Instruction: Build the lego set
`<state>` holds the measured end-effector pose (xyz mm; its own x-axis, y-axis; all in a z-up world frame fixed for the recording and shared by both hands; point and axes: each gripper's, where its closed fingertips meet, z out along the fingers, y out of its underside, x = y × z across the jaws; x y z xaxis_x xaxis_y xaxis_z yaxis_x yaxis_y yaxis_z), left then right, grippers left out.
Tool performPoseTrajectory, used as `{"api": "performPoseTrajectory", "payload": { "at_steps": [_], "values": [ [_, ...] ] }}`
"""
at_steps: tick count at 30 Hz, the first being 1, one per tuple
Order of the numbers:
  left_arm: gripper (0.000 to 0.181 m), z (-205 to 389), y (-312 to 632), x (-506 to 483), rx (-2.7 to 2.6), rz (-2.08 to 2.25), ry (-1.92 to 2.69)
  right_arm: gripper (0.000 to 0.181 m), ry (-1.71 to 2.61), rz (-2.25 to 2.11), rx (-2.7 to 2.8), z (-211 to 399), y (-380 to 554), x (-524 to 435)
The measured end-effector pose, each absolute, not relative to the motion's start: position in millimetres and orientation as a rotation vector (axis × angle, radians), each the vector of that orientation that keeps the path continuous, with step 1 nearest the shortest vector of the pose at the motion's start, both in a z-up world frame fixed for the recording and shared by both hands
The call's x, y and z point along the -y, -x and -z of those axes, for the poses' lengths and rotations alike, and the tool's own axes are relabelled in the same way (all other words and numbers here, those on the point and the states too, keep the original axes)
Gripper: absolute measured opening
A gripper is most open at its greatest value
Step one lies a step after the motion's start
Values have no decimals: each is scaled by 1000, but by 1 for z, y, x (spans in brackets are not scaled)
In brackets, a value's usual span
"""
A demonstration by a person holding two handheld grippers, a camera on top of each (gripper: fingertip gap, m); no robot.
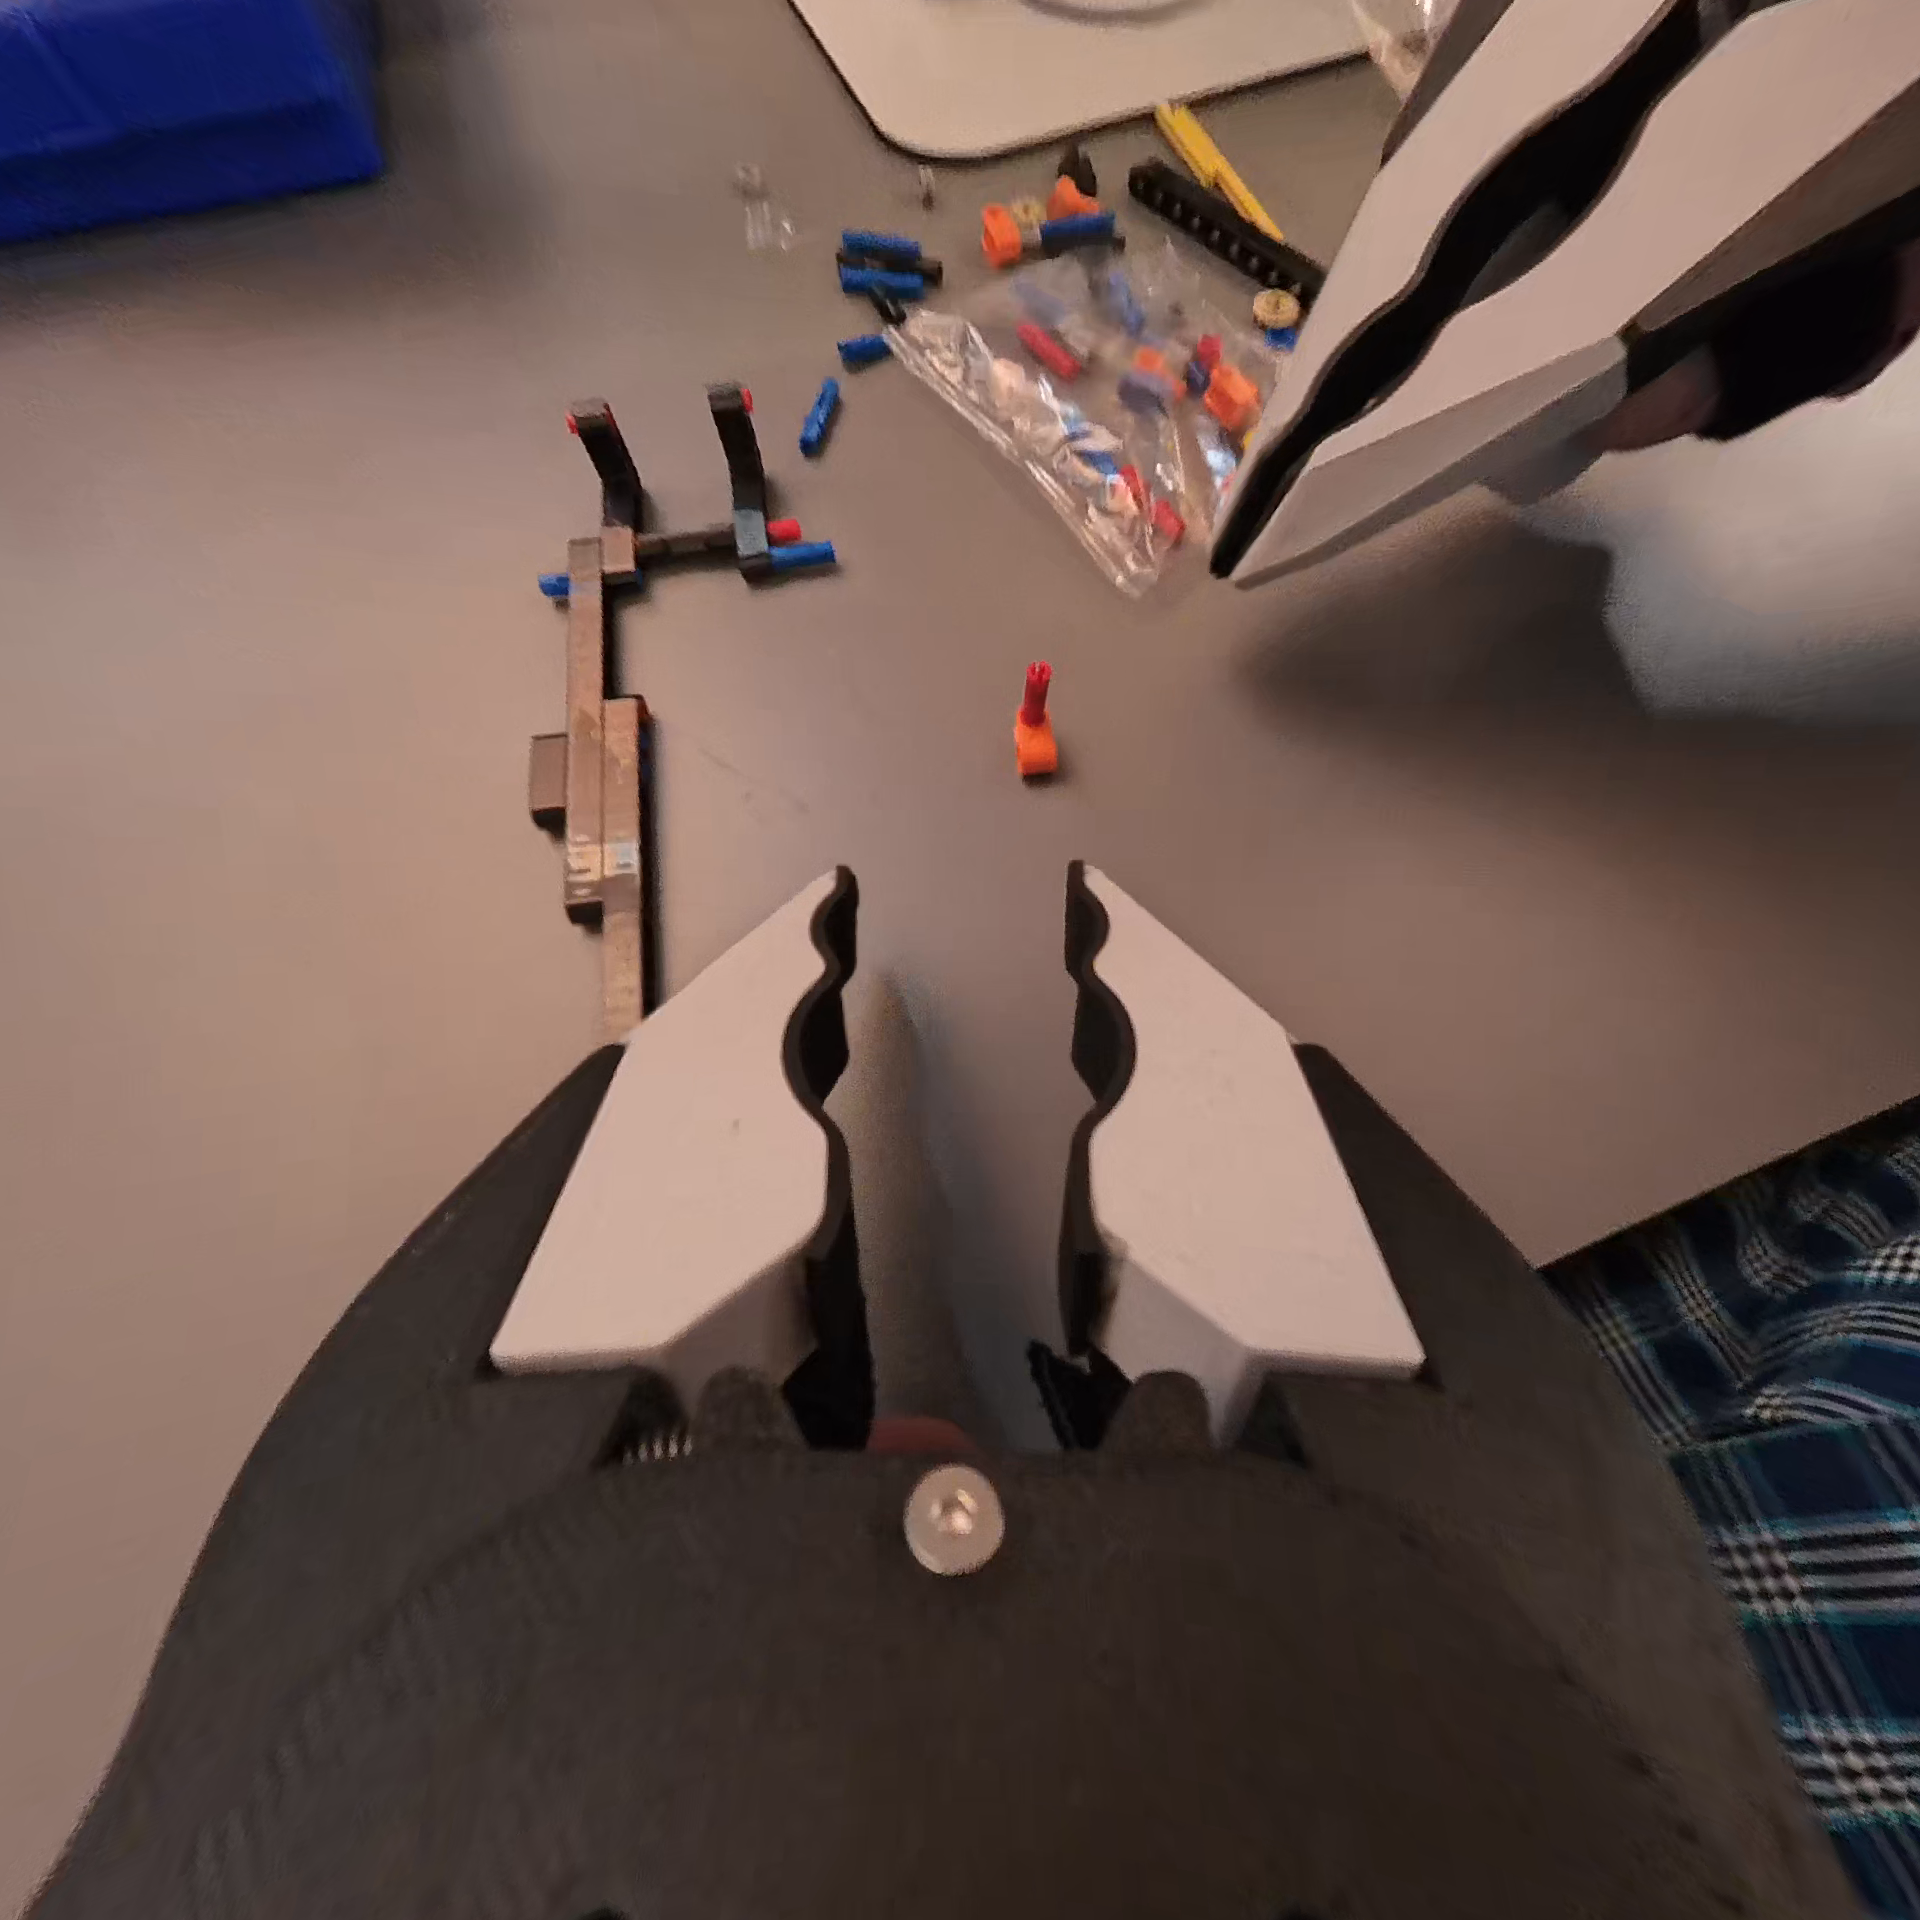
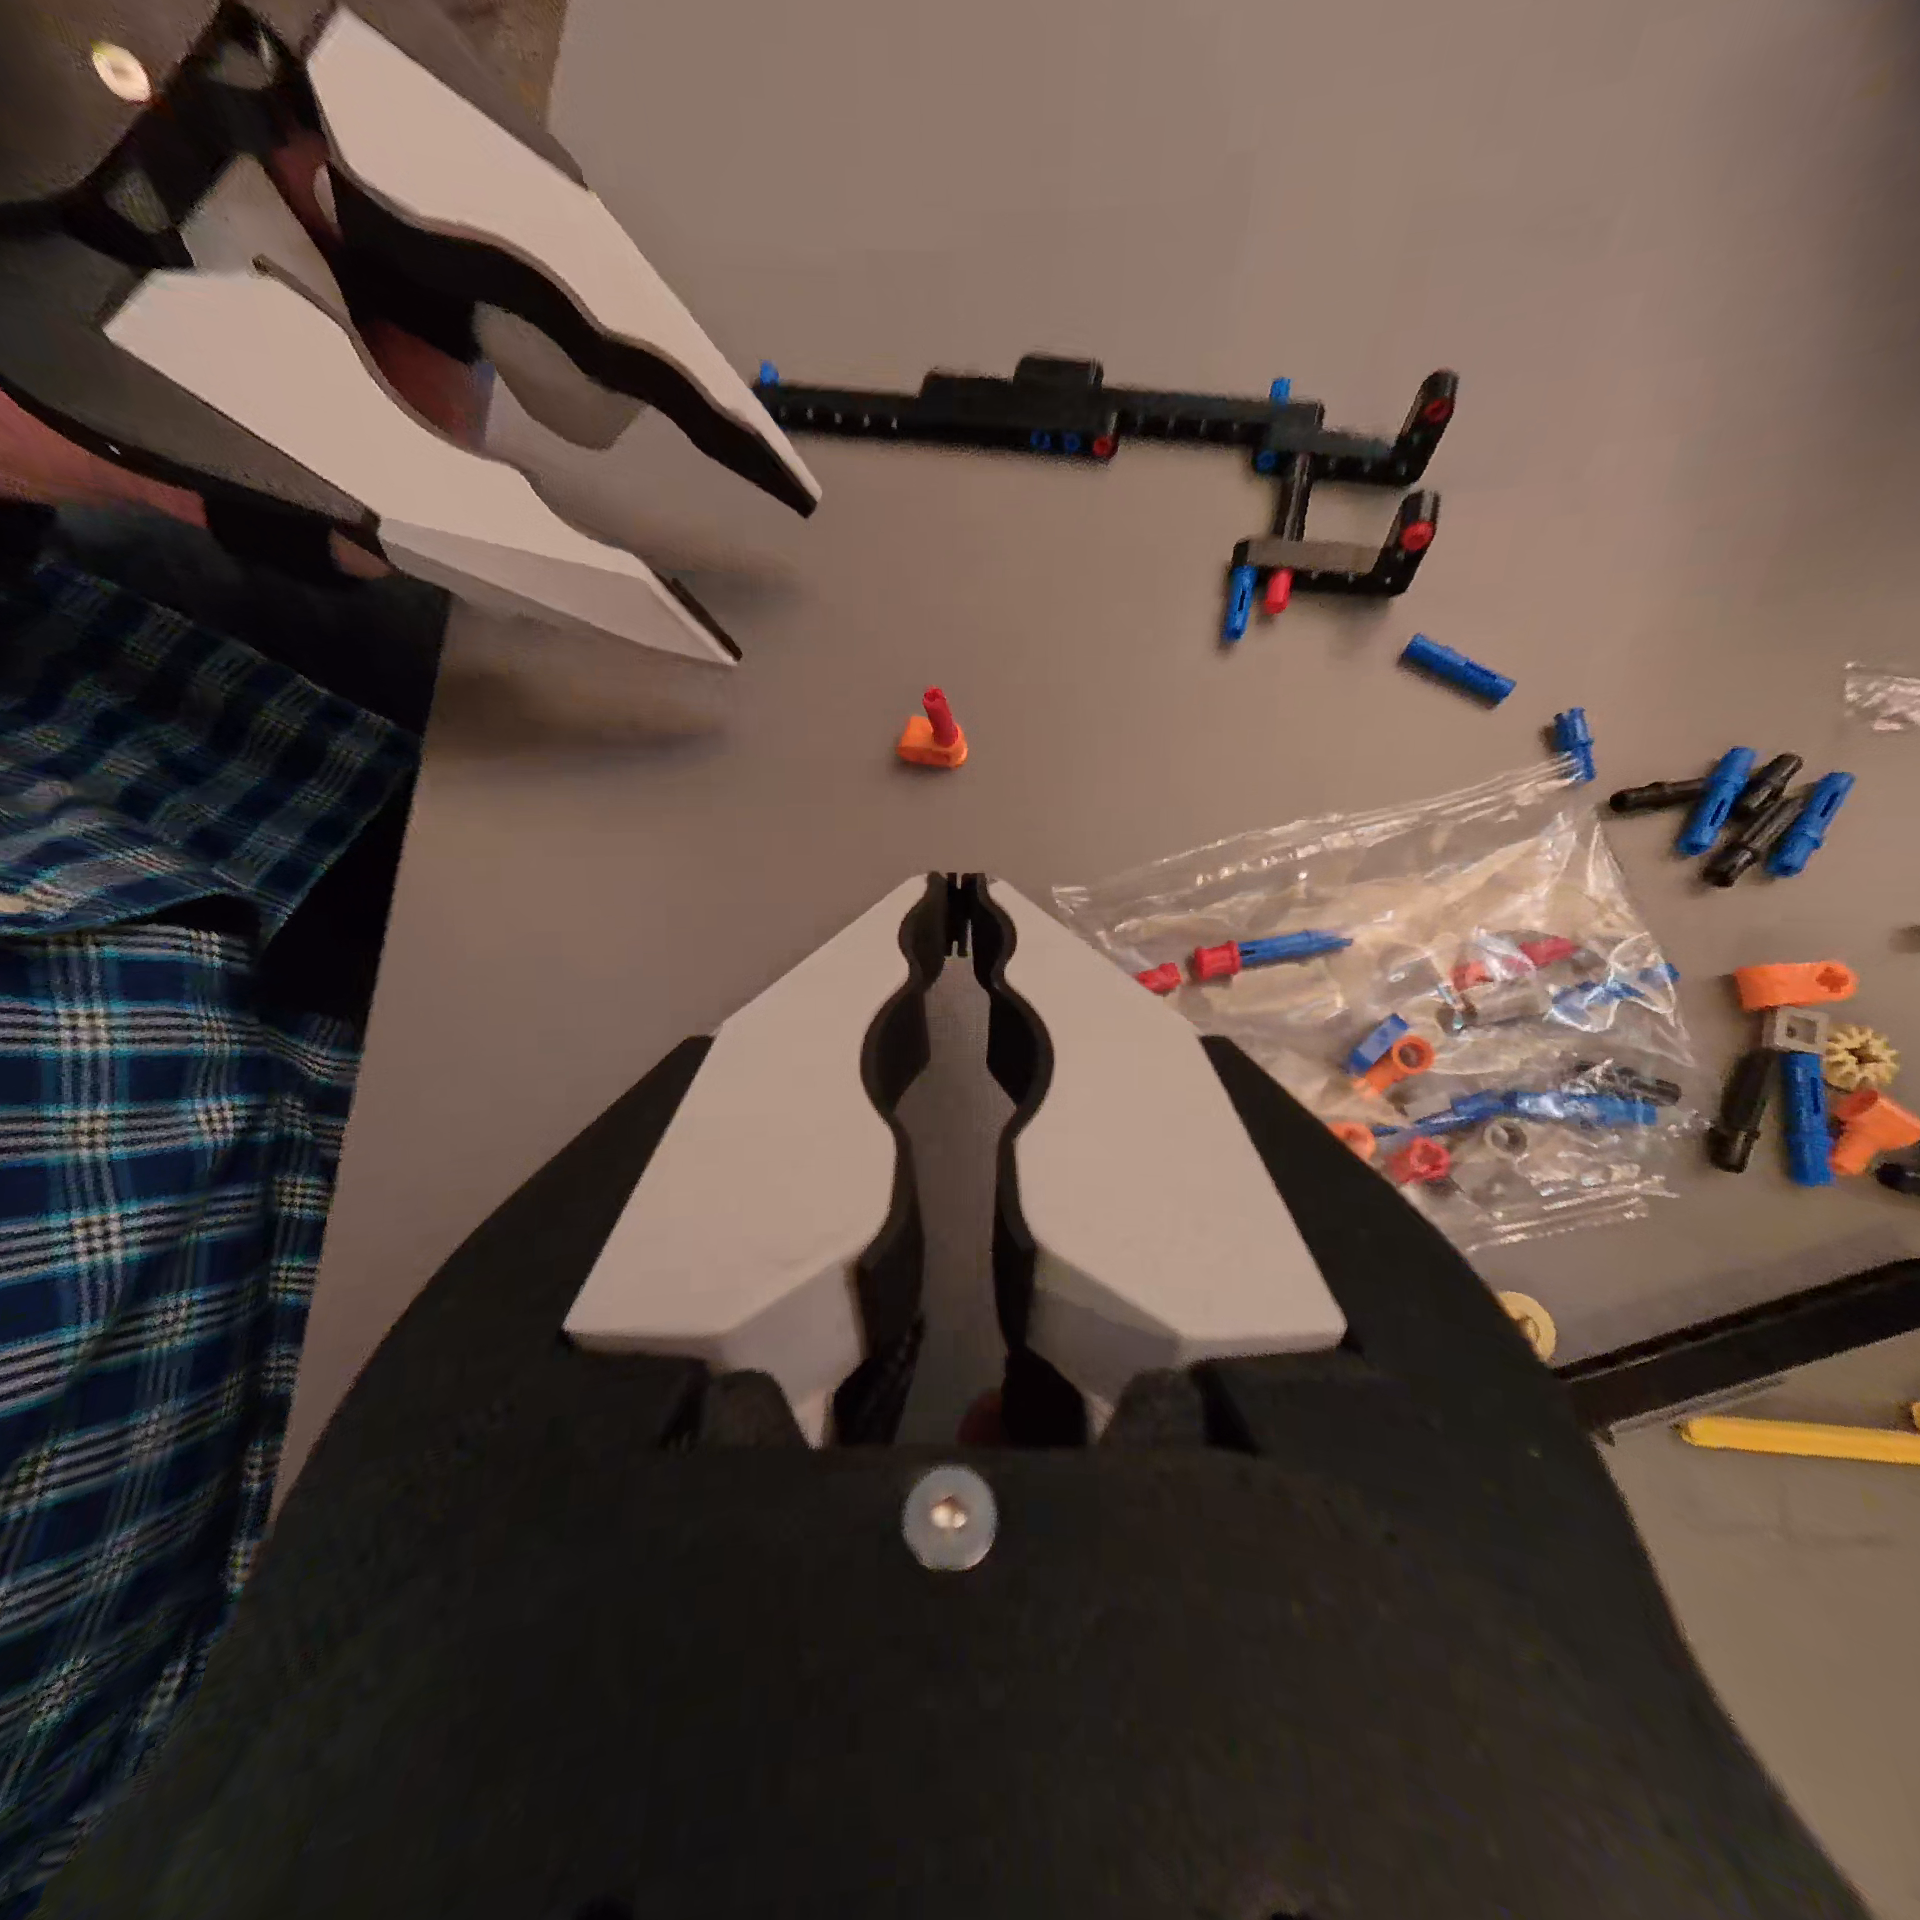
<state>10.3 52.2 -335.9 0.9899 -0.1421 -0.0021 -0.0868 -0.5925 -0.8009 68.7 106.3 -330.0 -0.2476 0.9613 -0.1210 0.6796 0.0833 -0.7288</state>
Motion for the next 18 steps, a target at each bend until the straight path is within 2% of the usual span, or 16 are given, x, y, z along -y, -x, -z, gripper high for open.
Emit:
{"api": "performPoseTrajectory", "payload": {
  "at_steps": [10,18],
  "values": [
    [40,308,6,-37,-113,-29,2118,1,1598,-1125,1906,308,-54,-96],
    [51,319,57,16,64,-193,2200,1,1595,-1132,1922,314,-51,-92]
  ]
}}
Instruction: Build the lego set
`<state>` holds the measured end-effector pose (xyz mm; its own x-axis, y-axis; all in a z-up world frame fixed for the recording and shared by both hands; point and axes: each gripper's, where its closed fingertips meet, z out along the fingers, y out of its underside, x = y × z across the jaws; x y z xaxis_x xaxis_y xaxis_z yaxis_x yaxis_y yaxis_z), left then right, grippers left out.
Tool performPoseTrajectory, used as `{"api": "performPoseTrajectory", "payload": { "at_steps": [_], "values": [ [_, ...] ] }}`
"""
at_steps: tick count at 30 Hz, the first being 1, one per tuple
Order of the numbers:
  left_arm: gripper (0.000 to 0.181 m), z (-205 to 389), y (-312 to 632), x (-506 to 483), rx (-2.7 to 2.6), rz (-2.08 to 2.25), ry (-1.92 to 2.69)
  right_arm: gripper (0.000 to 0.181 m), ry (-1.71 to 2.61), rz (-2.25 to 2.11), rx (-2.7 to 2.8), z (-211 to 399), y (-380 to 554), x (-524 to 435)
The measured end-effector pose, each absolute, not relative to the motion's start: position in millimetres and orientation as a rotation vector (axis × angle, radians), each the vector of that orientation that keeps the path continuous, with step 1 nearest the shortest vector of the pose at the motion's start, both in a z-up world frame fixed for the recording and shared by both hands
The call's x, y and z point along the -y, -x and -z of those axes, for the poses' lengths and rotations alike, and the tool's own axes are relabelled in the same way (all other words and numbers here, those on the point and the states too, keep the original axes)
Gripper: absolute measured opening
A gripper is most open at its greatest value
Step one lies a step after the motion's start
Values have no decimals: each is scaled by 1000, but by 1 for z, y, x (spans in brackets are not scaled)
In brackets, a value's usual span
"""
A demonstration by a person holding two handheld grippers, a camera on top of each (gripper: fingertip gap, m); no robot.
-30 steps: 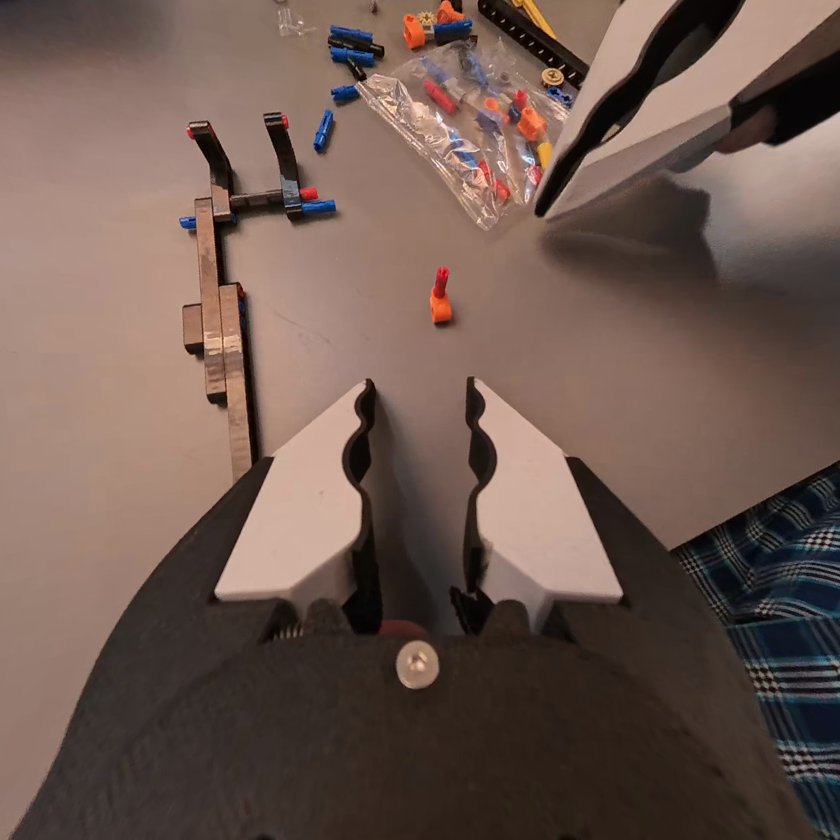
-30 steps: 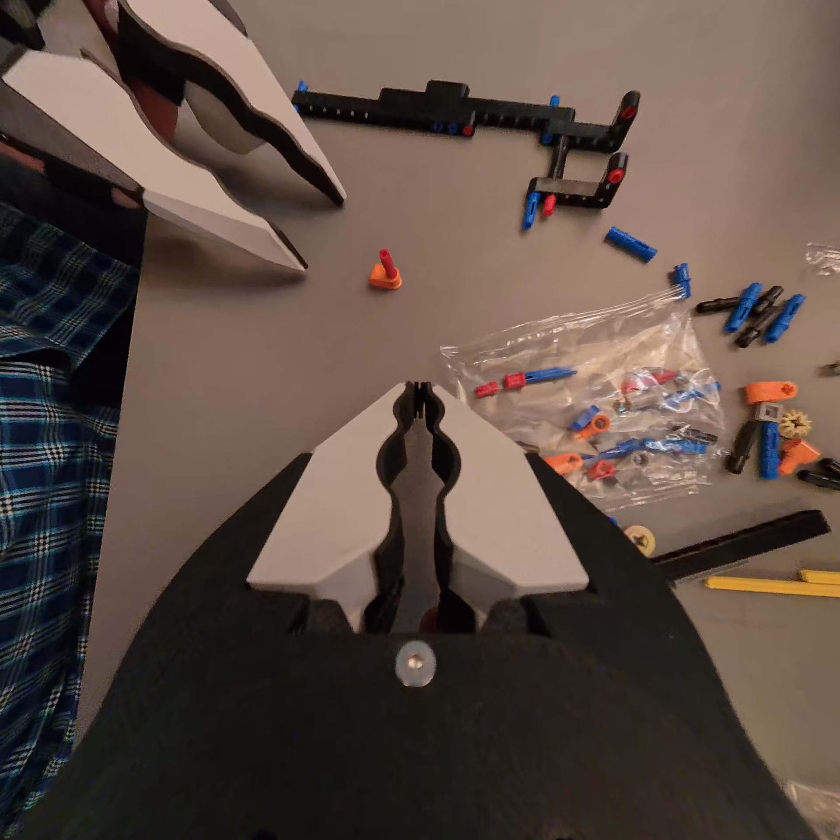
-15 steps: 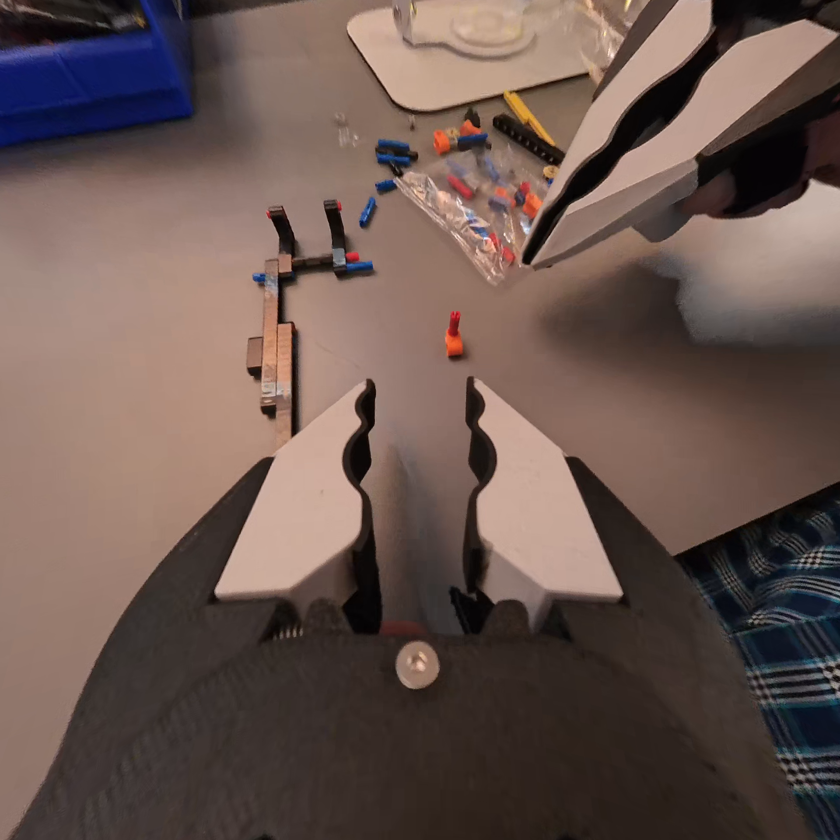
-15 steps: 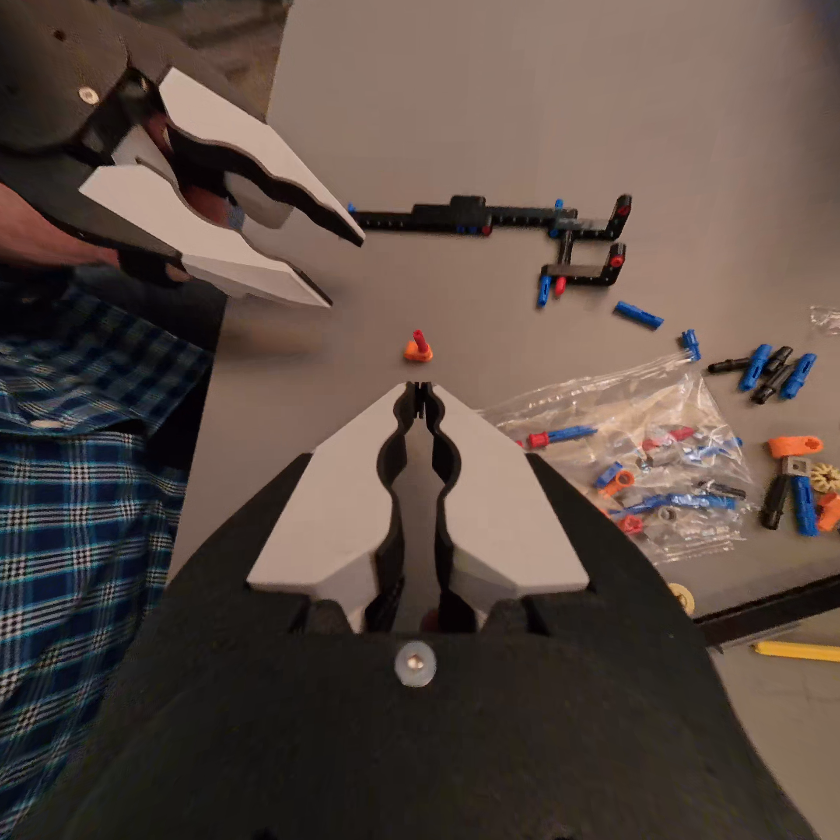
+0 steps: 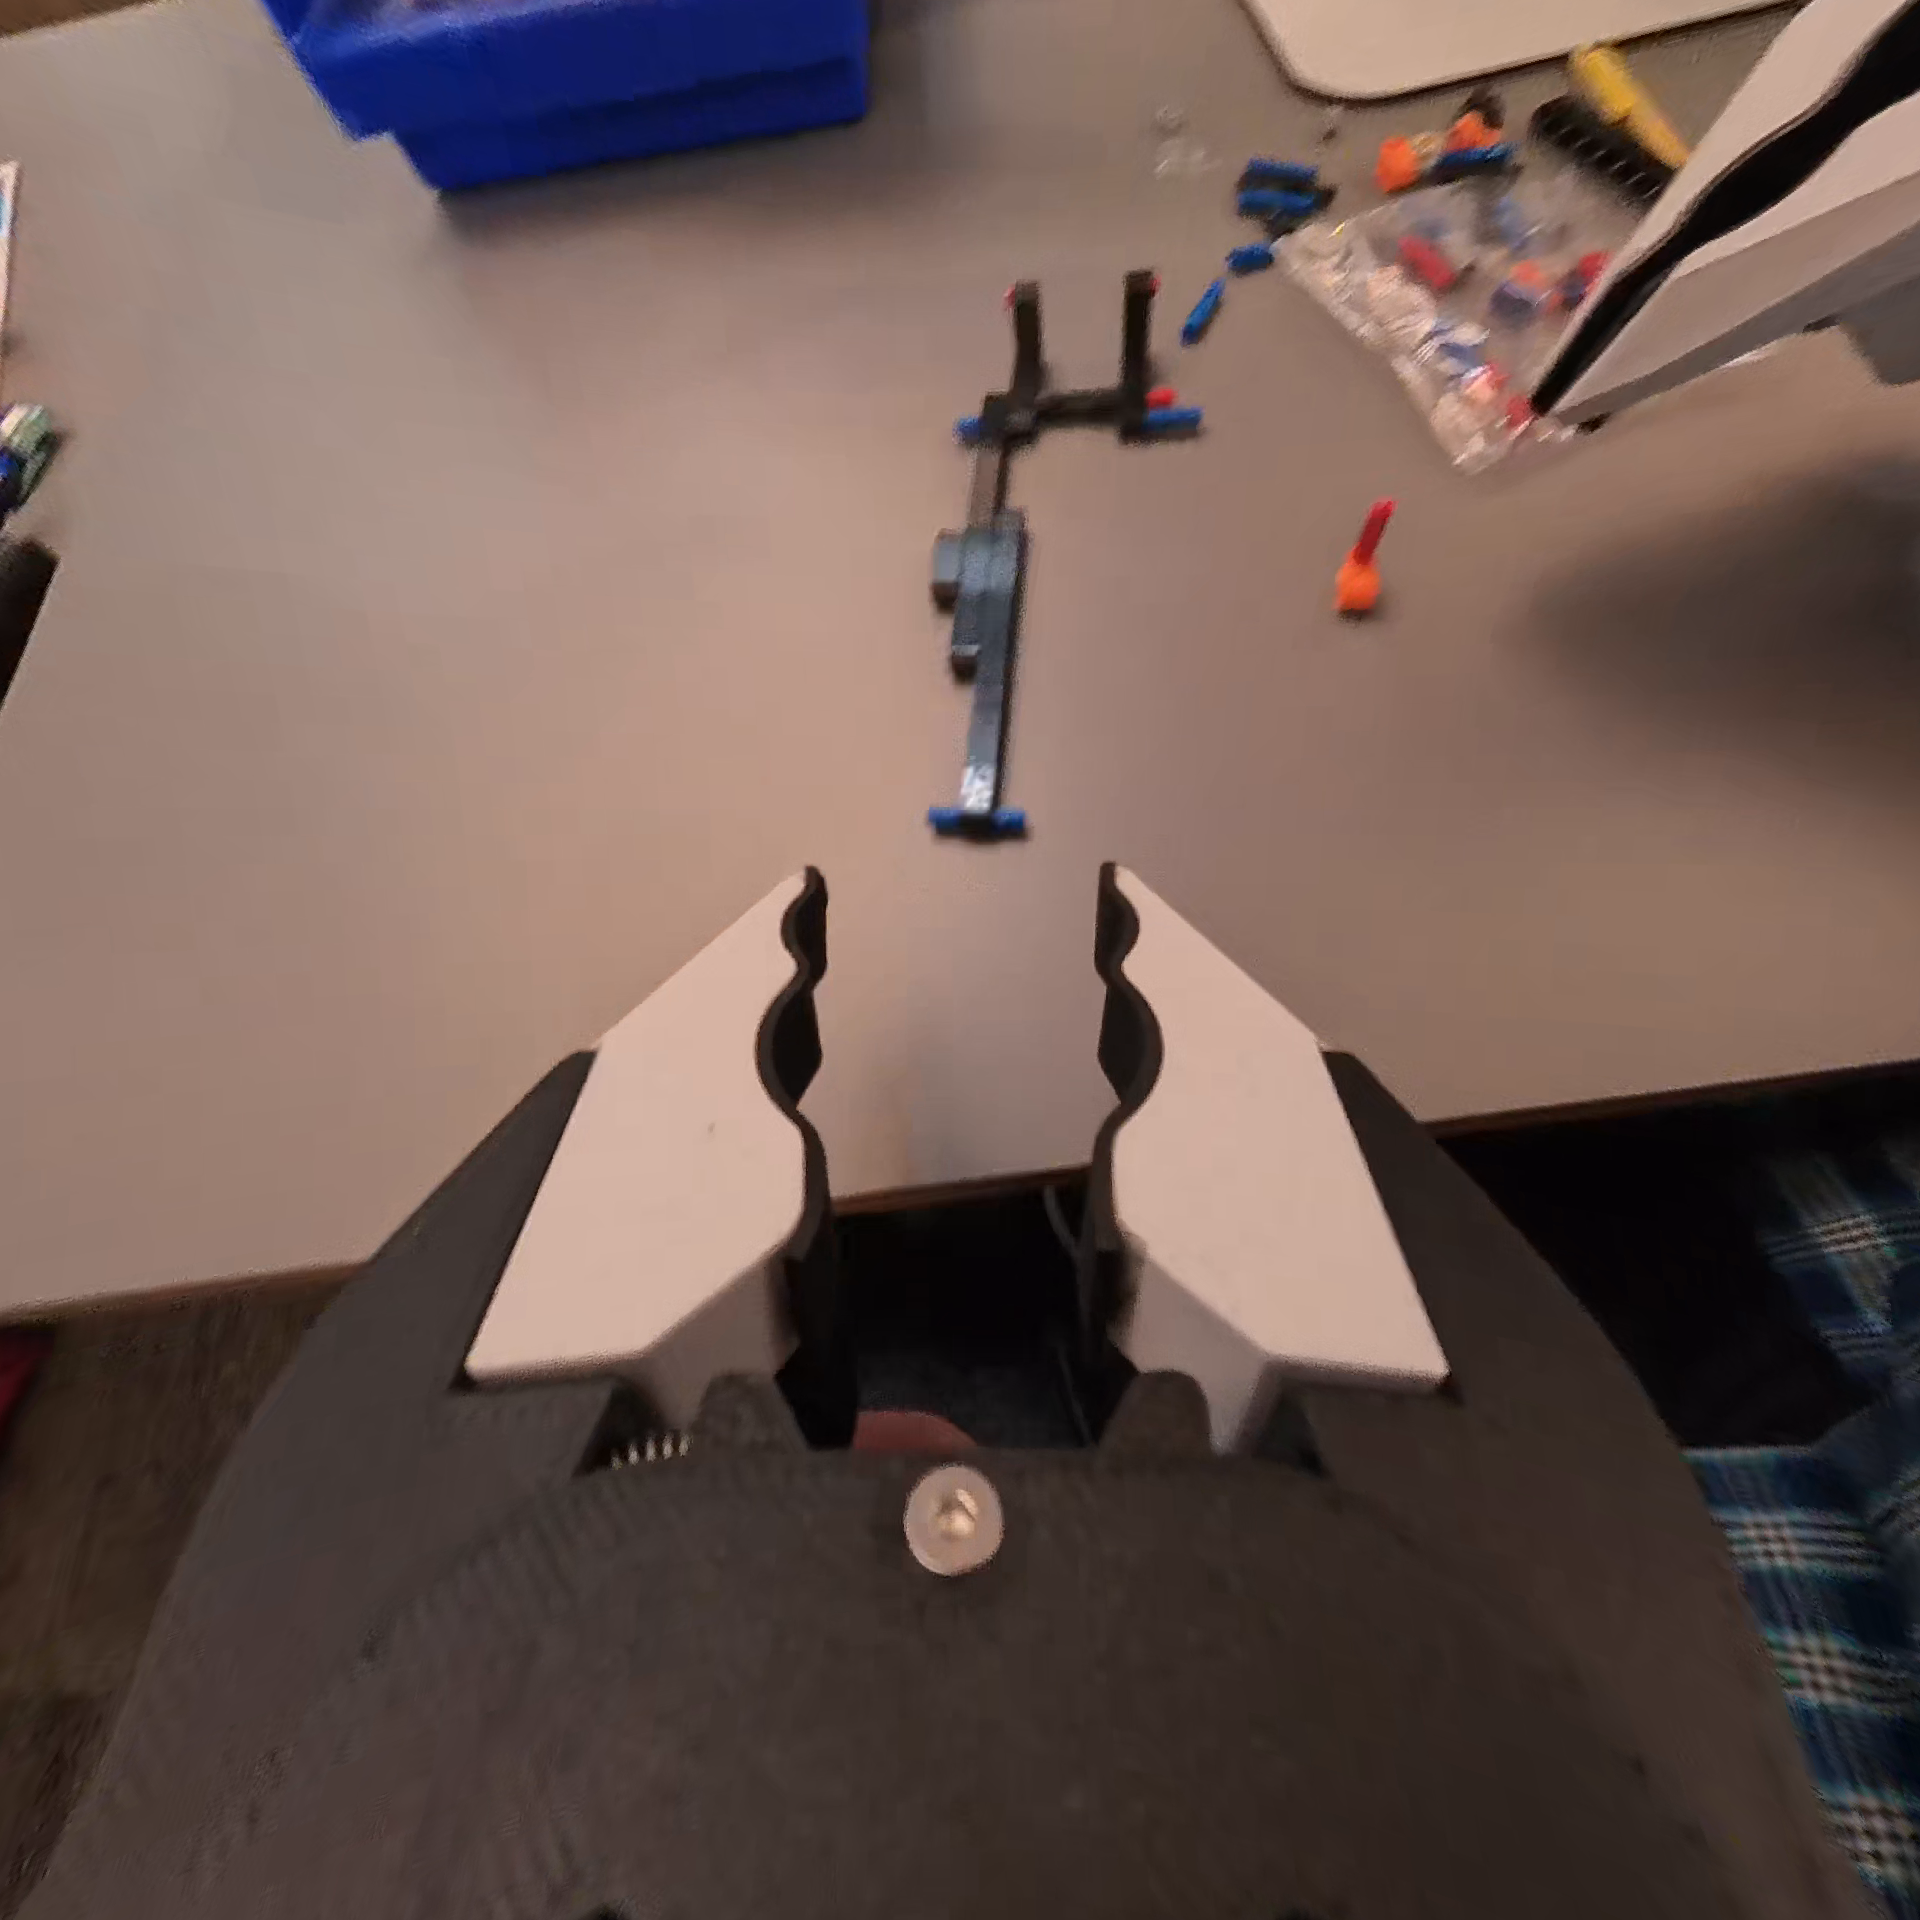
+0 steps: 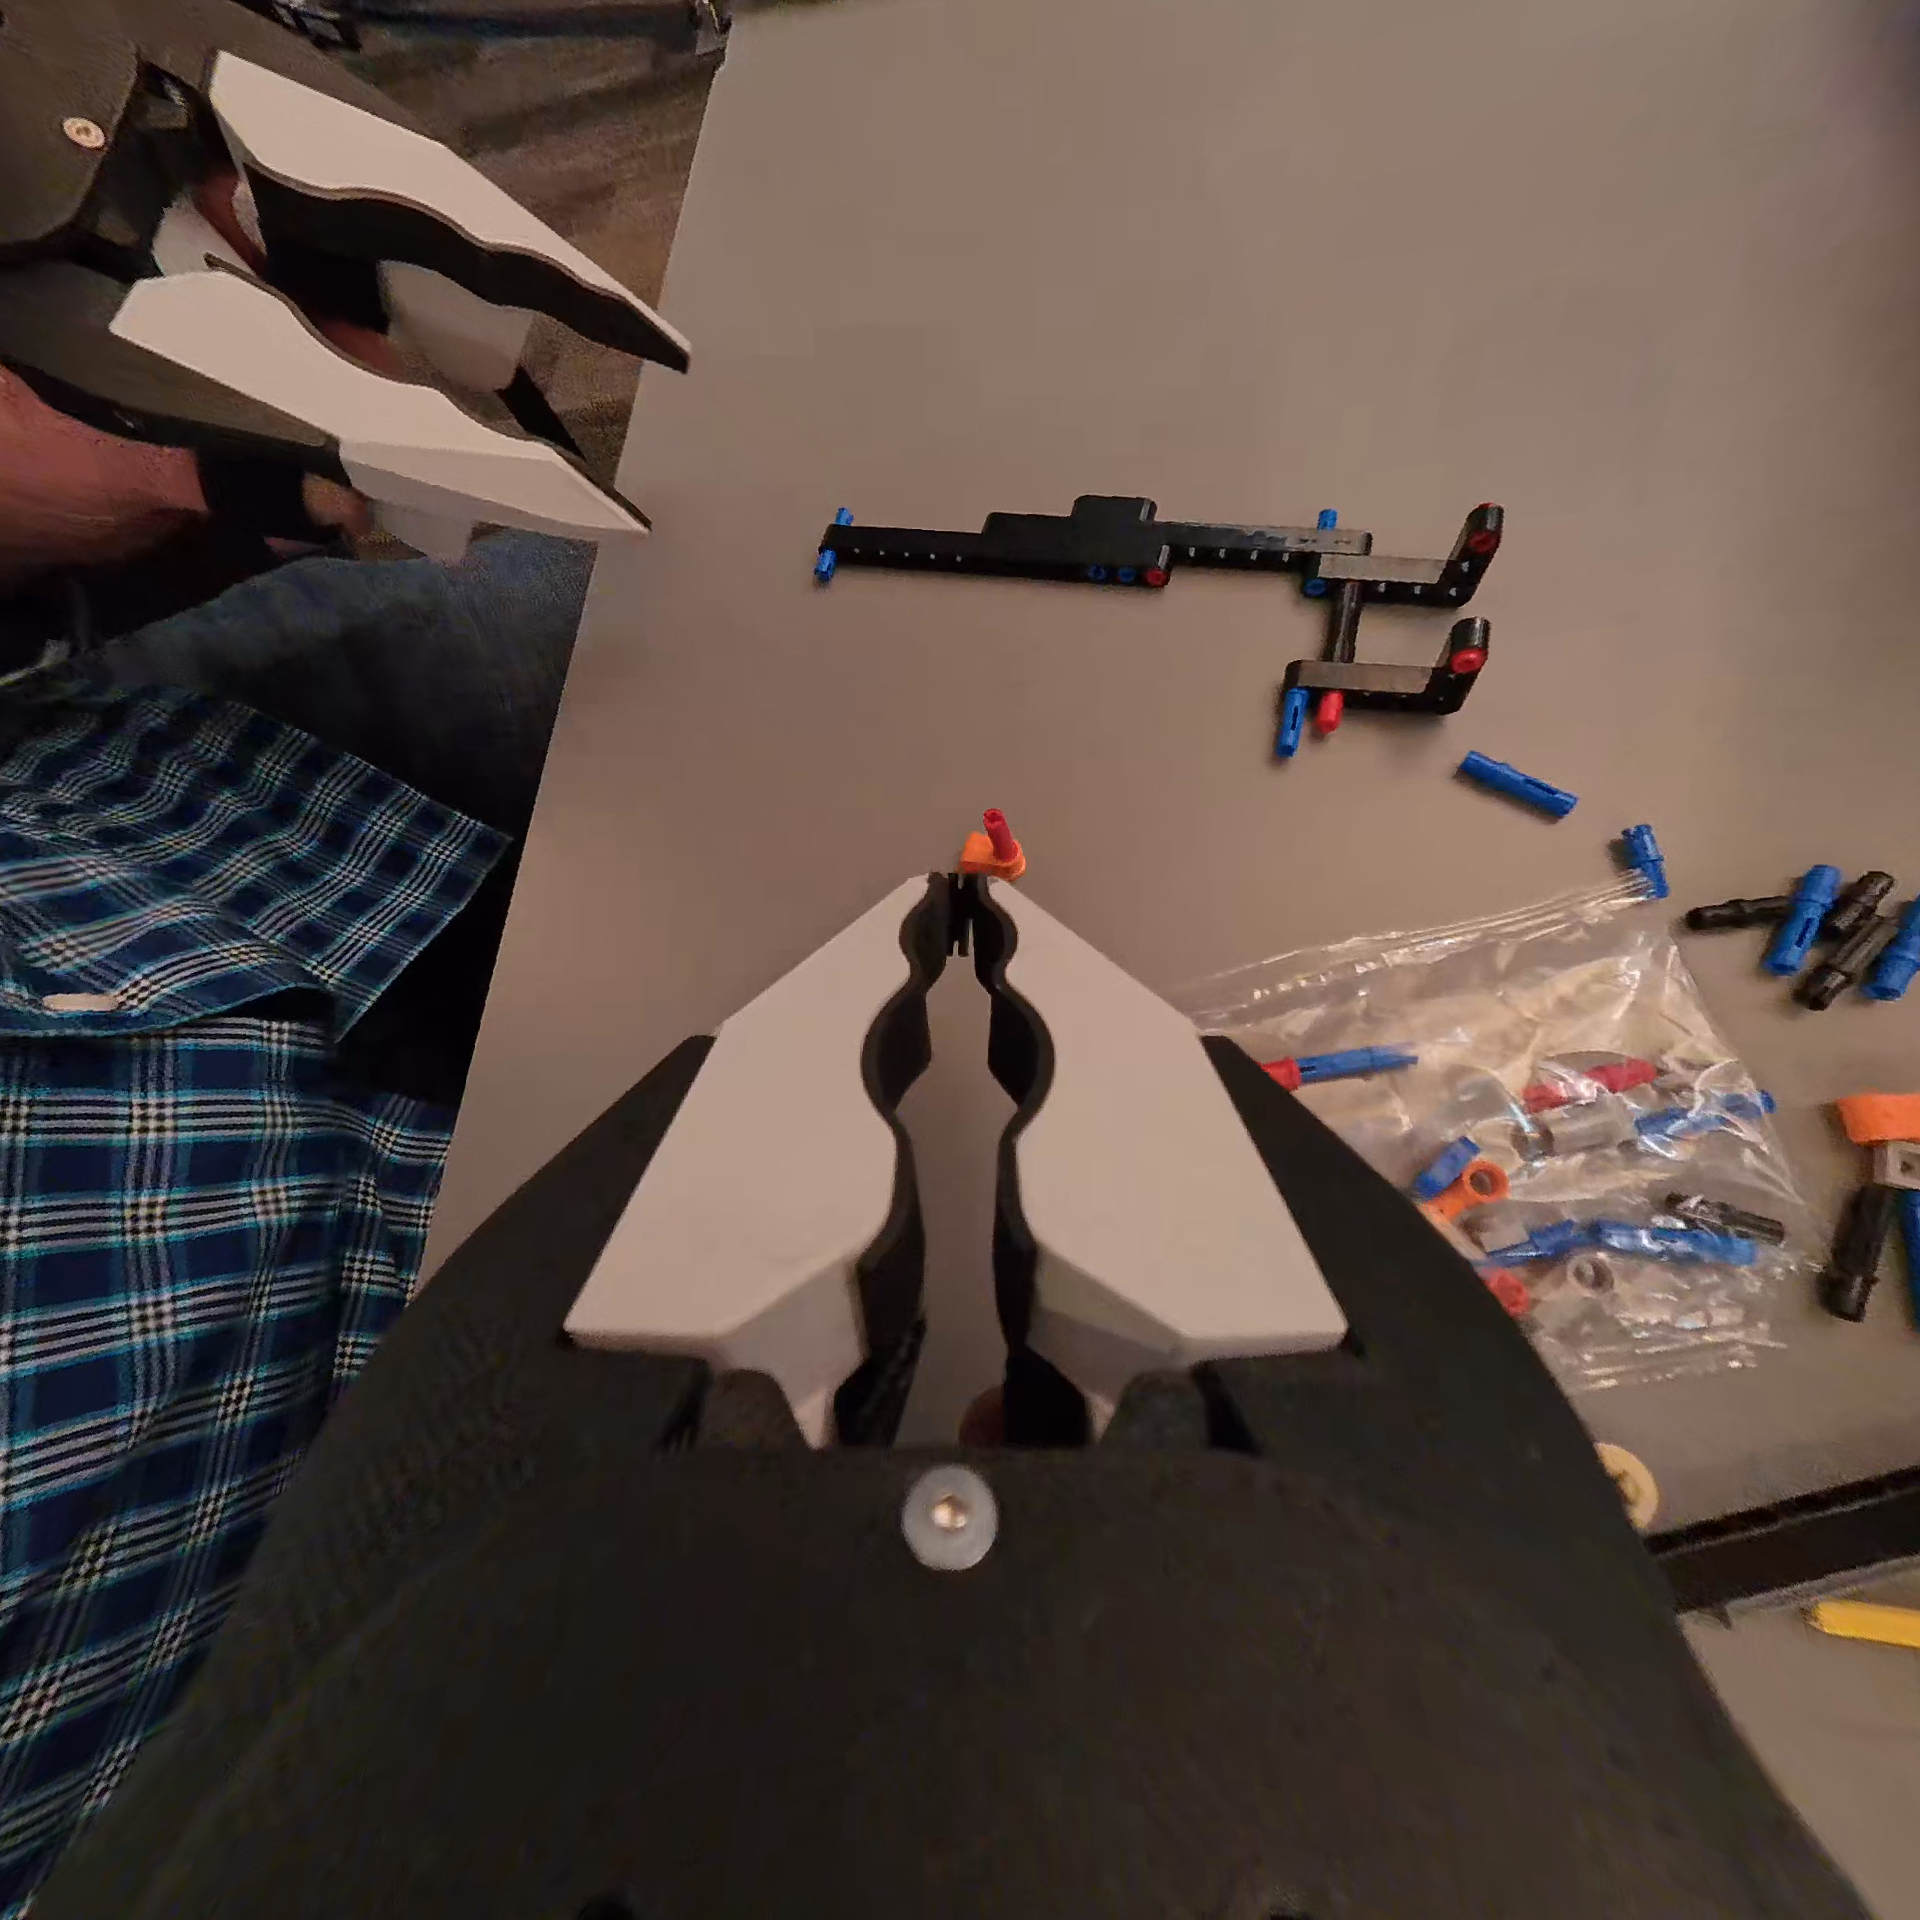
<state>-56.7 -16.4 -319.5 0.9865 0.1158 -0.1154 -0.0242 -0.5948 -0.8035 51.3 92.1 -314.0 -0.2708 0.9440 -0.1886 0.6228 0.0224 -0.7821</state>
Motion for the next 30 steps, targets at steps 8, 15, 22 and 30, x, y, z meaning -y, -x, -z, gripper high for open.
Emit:
{"api": "performPoseTrajectory", "payload": {
  "at_steps": [8,15,22,30],
  "values": [
    [54,342,63,7,-26,-242,2303,1,1582,-1123,1944,320,-51,-88],
    [42,352,63,-30,-127,-213,2349,1,1596,-1116,1930,320,-54,-92],
    [6,357,61,-34,-79,-127,2357,1,1599,-1121,1920,319,-53,-97],
    [6,352,53,-38,96,108,2331,1,1594,-1134,1918,318,-52,-94]
  ]
}}
